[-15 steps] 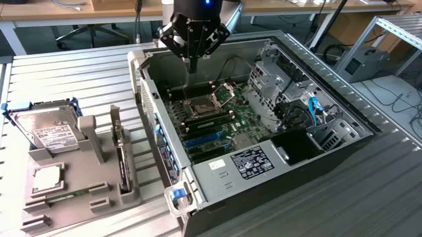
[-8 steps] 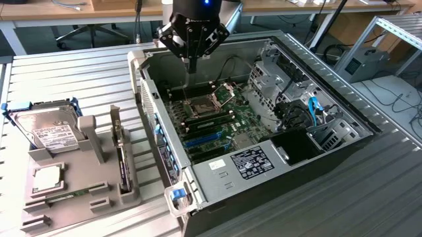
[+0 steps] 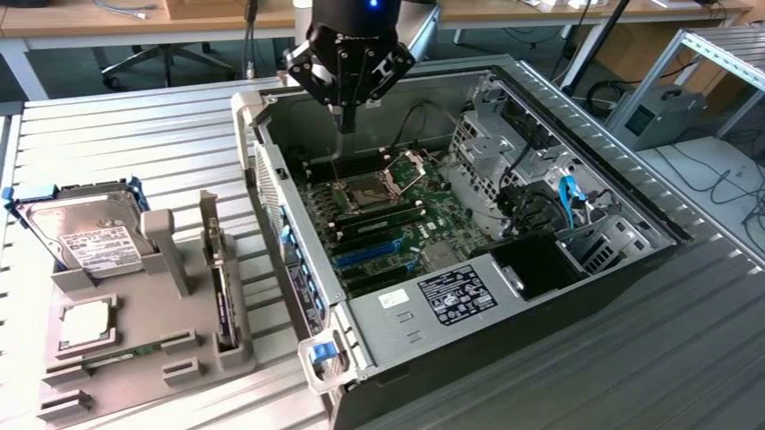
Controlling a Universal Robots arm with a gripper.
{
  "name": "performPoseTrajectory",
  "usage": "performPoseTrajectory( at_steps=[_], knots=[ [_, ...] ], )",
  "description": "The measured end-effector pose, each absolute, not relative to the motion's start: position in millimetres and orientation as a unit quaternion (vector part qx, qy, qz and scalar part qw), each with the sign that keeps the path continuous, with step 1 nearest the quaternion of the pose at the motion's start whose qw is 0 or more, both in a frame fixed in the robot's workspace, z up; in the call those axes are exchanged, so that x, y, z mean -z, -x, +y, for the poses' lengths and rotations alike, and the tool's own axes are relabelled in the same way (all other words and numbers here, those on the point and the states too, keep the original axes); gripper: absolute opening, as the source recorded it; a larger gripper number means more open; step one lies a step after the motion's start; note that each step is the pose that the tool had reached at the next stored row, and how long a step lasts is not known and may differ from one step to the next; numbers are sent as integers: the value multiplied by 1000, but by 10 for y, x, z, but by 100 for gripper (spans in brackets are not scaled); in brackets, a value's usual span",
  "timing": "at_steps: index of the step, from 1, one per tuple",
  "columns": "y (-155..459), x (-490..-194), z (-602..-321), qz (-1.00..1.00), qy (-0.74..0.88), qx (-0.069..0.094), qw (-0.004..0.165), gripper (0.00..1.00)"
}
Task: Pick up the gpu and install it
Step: 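Reach for the gpu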
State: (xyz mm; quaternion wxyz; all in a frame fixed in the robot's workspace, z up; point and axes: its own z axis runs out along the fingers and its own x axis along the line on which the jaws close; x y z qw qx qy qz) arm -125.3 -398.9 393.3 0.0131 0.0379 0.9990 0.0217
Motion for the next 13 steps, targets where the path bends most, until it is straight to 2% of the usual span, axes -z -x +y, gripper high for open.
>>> performPoseTrajectory(
  at_steps=[13],
  knots=[
    [1325,-3933,-3989,999,-38,-22,13,11]
  ],
)
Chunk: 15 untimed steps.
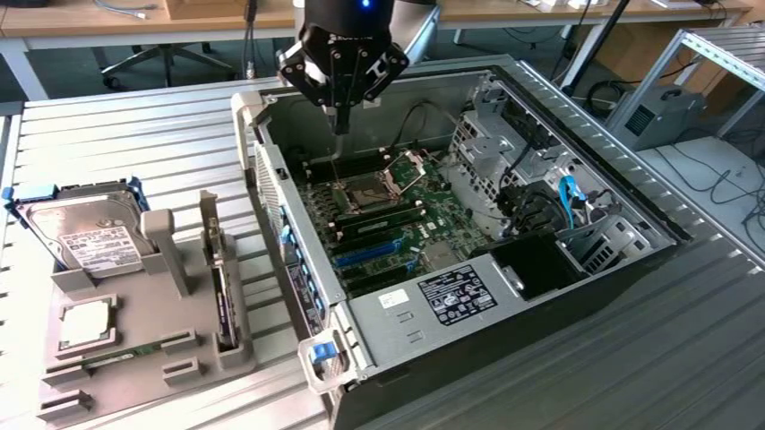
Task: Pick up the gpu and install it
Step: 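Reach for the gpu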
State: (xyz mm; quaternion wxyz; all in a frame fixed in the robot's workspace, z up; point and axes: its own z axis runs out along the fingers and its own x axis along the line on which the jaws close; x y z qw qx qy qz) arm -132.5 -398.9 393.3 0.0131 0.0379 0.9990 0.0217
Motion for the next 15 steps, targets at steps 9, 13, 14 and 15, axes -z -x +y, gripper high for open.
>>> performPoseTrajectory(
  at_steps=[9,13,14,15],
  knots=[
    [1380,-3933,-3989,999,-38,-22,13,11],
    [1405,-3933,-3989,999,-38,-22,13,11],
    [1411,-3933,-3989,999,-38,-22,13,11],
    [1415,-3933,-3989,999,-38,-22,13,11]
  ],
)
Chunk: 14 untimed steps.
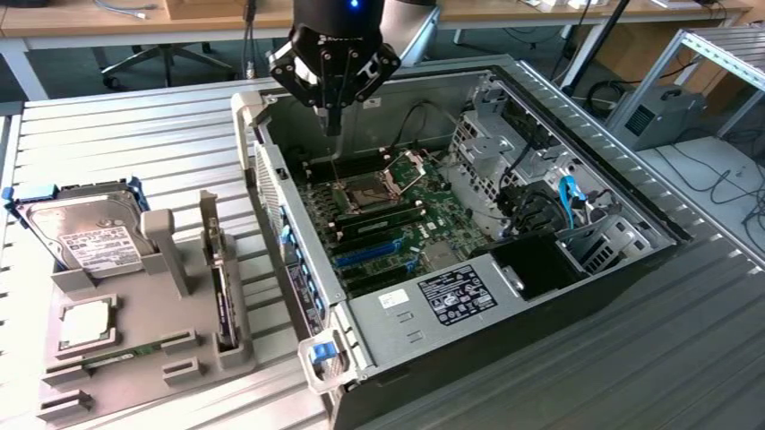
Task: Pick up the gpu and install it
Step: 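Reach for the gpu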
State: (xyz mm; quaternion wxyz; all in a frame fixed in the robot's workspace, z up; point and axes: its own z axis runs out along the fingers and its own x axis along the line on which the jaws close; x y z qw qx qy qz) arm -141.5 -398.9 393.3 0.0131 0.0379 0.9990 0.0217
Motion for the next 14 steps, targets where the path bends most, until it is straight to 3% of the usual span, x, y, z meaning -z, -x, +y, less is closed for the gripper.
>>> performPoseTrajectory(
  at_steps=[14],
  knots=[
    [1475,-3933,-3989,999,-38,-22,13,11]
  ],
)
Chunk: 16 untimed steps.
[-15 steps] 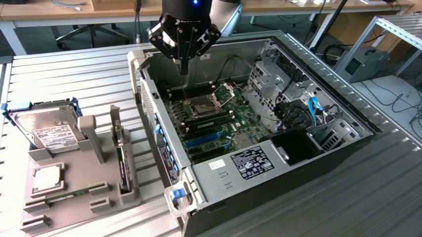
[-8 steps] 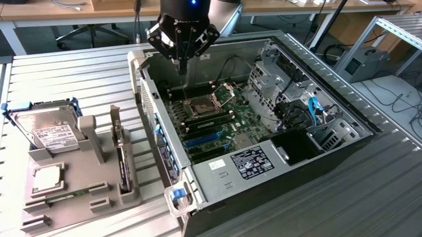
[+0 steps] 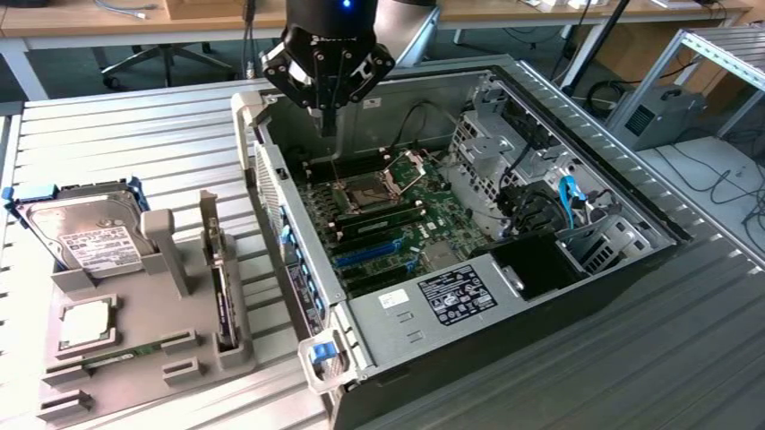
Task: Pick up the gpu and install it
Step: 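Reach for the gpu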
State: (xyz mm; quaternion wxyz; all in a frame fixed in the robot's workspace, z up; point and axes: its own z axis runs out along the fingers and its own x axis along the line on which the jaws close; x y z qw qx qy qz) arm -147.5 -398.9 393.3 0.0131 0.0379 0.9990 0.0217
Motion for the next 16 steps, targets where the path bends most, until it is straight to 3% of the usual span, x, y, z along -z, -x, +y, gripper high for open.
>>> performPoseTrajectory(
  at_steps=[16],
  knots=[
    [1679,-3933,-3989,999,-38,-22,13,11]
  ],
)
